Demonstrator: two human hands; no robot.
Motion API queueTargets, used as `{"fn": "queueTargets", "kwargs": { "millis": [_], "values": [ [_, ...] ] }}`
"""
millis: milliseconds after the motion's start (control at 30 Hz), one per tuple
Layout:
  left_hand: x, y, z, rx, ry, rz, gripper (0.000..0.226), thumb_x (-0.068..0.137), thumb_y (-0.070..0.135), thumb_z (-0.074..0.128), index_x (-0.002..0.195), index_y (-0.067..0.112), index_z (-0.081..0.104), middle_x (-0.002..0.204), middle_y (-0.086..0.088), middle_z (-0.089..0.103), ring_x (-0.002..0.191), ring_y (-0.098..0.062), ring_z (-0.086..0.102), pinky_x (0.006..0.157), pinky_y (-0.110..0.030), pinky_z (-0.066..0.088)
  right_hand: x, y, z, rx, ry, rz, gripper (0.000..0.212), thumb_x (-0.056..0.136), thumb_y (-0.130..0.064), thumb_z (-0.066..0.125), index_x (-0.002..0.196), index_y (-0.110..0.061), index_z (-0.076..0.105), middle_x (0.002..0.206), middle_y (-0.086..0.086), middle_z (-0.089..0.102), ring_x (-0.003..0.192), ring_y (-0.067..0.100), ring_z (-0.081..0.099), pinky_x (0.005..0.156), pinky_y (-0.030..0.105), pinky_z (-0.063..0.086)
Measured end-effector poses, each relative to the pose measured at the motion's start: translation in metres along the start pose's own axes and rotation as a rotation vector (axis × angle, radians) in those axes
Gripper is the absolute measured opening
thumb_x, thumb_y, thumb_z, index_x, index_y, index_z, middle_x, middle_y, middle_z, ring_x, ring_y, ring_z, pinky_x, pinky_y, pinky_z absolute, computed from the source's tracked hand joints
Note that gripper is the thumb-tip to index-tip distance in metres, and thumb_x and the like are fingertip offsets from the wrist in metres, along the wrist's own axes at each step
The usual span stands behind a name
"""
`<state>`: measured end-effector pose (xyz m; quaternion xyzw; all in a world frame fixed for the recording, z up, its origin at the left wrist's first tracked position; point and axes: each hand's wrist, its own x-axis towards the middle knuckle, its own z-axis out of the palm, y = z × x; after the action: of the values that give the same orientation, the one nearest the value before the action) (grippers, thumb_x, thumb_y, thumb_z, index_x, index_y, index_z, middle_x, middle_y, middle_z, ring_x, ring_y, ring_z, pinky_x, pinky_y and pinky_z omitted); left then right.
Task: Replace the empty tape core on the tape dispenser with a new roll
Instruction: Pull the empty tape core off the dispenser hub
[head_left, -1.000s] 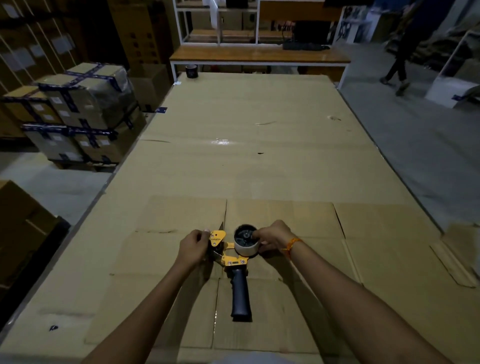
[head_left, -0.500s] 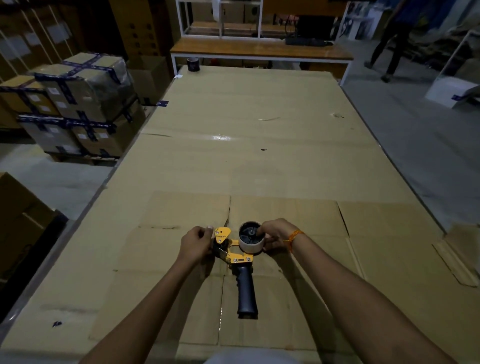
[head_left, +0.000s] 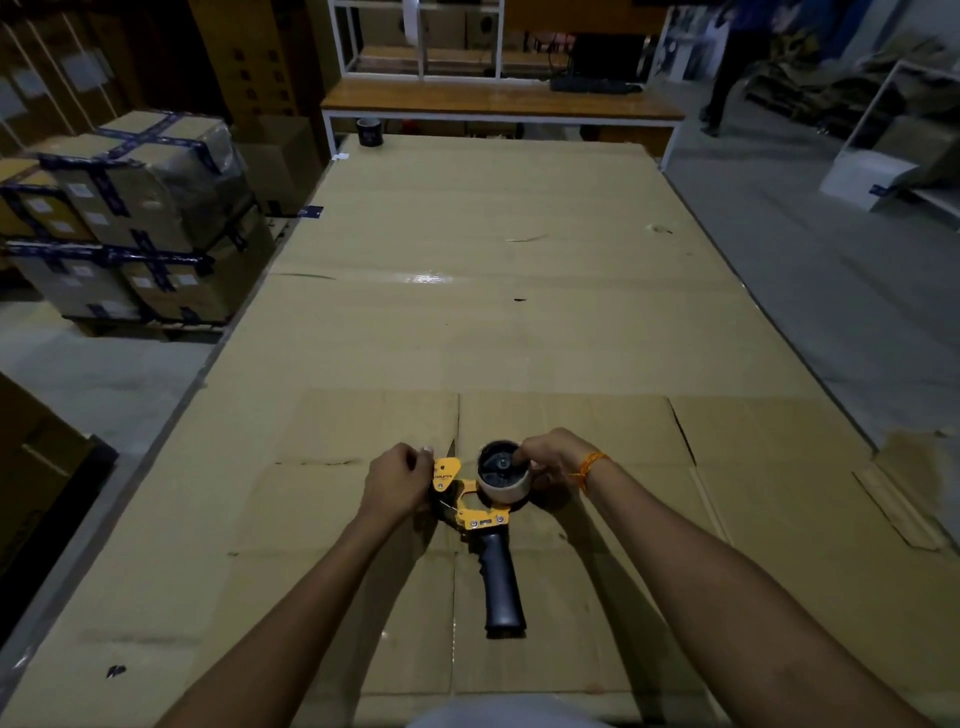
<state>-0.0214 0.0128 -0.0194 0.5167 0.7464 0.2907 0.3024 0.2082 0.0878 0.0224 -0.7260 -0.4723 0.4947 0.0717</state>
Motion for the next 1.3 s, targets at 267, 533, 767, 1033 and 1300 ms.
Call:
{"fn": "queueTargets", "kwargs": {
  "millis": [267,533,767,1033,1300],
  "values": [
    [0.048,0.059,-0.001,0.399,-0.209,0.346,0.034,0.108,0.035,0.059,0.130,0.014,0.075,0.133,-0.005,0.075,0.133,-0.028,0.058,0.109,-0.045,0.052,0.002,0.009,0.000,0.095,0.061,-0.149,0.038,0.095,-0.031,0.082,0.105,0.004,0.073,0.108,0.020,0.077,0.093,0.029,0.075,0.077,0.037,0.061],
    [0.089,0.086,0.010,0.576,-0.695,0.238,0.038,0.113,0.029,0.055,0.131,0.001,0.074,0.124,-0.019,0.077,0.103,-0.028,0.068,0.092,-0.037,0.053,0.001,0.016,0.010,0.208,-0.009,-0.020,0.036,0.089,-0.017,0.085,0.112,0.005,0.066,0.117,0.023,0.076,0.104,0.034,0.078,0.092,0.048,0.066],
    [0.106,0.088,0.012,0.593,-0.839,0.164,0.035,0.111,0.031,0.060,0.123,0.002,0.075,0.107,-0.010,0.070,0.096,-0.022,0.059,0.086,-0.038,0.046,0.008,0.003,0.019,0.172,0.028,0.024,0.023,0.093,-0.015,0.079,0.087,-0.004,0.061,0.117,0.023,0.074,0.108,0.037,0.077,0.094,0.050,0.065],
    [0.114,0.083,0.020,0.597,-0.902,0.139,0.039,0.108,0.032,0.063,0.129,0.000,0.073,0.108,-0.010,0.071,0.094,-0.024,0.062,0.084,-0.039,0.049,0.017,-0.004,0.021,0.040,0.003,0.098,0.013,0.097,-0.019,0.070,0.092,-0.007,0.067,0.084,0.009,0.066,0.066,0.018,0.060,0.063,0.030,0.051],
    [0.120,0.080,0.023,0.603,-0.860,0.134,0.039,0.104,0.035,0.069,0.125,0.003,0.076,0.105,-0.007,0.070,0.089,-0.022,0.062,0.076,-0.033,0.049,0.016,0.004,0.022,0.054,0.103,0.028,0.042,0.087,-0.032,0.083,0.112,-0.001,0.069,0.104,0.014,0.075,0.083,0.024,0.073,0.058,0.029,0.054]
  ]
}}
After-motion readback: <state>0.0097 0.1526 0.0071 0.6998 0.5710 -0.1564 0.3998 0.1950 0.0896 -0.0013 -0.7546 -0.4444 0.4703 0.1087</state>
